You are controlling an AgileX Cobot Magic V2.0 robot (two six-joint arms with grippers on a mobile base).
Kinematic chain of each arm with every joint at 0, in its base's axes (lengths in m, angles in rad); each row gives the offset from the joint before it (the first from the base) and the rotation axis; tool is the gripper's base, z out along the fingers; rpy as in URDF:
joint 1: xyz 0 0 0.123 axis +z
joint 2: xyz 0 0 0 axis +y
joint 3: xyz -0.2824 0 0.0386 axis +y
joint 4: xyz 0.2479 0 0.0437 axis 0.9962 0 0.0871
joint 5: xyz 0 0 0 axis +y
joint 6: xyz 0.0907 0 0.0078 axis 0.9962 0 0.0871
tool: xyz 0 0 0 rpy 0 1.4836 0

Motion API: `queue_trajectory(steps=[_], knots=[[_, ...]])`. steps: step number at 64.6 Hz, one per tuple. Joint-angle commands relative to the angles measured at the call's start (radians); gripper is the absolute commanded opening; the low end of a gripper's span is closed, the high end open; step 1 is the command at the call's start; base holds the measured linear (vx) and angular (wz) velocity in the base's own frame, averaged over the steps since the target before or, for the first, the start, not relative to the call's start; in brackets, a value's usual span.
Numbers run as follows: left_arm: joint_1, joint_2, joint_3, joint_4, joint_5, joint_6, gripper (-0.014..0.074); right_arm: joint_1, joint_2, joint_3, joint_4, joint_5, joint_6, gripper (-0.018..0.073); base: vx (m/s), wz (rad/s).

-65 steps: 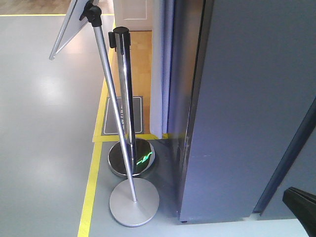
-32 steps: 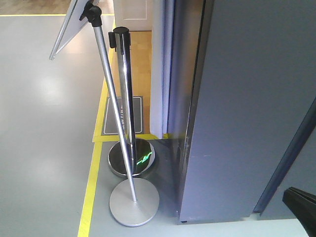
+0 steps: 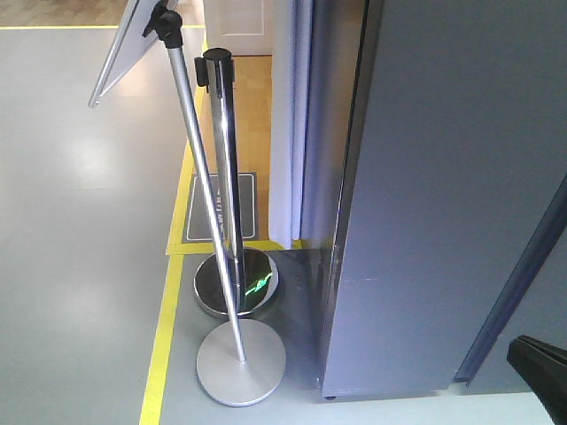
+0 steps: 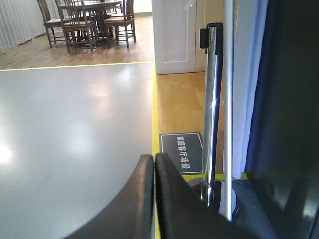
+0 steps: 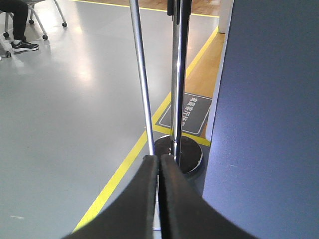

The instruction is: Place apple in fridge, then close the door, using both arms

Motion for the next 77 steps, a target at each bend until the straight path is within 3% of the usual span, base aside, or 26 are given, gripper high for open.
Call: queue_trajectory(steps=[1,11,18,26,35,44,51,77], knots=[[-0.006,-0.016,0.029,-0.007,-0.068,0.0,-0.0006,0.001,0.003,-0.026,0.002,-0.04,-0.003,-0.0002,0.0,0.0],[-0.006,-0.016,0.029,-0.007,-0.068,0.0,-0.0006,0.078,-0.041,-0.025,-0.142,-0.069,0.087,-0.0002,0.0,0.0],[-0.006,-0.016,0.029,-0.007,-0.068,0.0,-0.0006,0.121,-0.054,-0.015,-0.272,-0.145,0.251,-0.0002,0.0,0.0],[-0.006,-0.016,0.029,-0.007,-0.068,0.0,-0.0006,0.127,-0.09,0.085,-0.423,-0.318,0.554,-0.0002,0.0,0.0],[-0.006,-0.016,0.029,-0.007,-0.068,0.0,-0.0006,0.124,-0.181,0.194,-0.711,-0.422,0.963,-0.0002,0.0,0.0],[-0.006,-0.016,0.029,-0.007,-0.068,0.0,-0.0006,0.123,-0.249,0.278,-0.933,-0.493,1.208,-0.0002,0.0,0.0],[-0.006,-0.016,0.029,-0.007,-0.068,0.0,-0.0006,0.123,-0.295,0.36,-0.999,-0.614,1.277,-0.0002,0.0,0.0],[-0.006,-0.016,0.029,-0.007,-0.068,0.0,-0.0006,0.123,-0.331,0.357,-1.082,-0.718,1.252,-0.0002,0.0,0.0]])
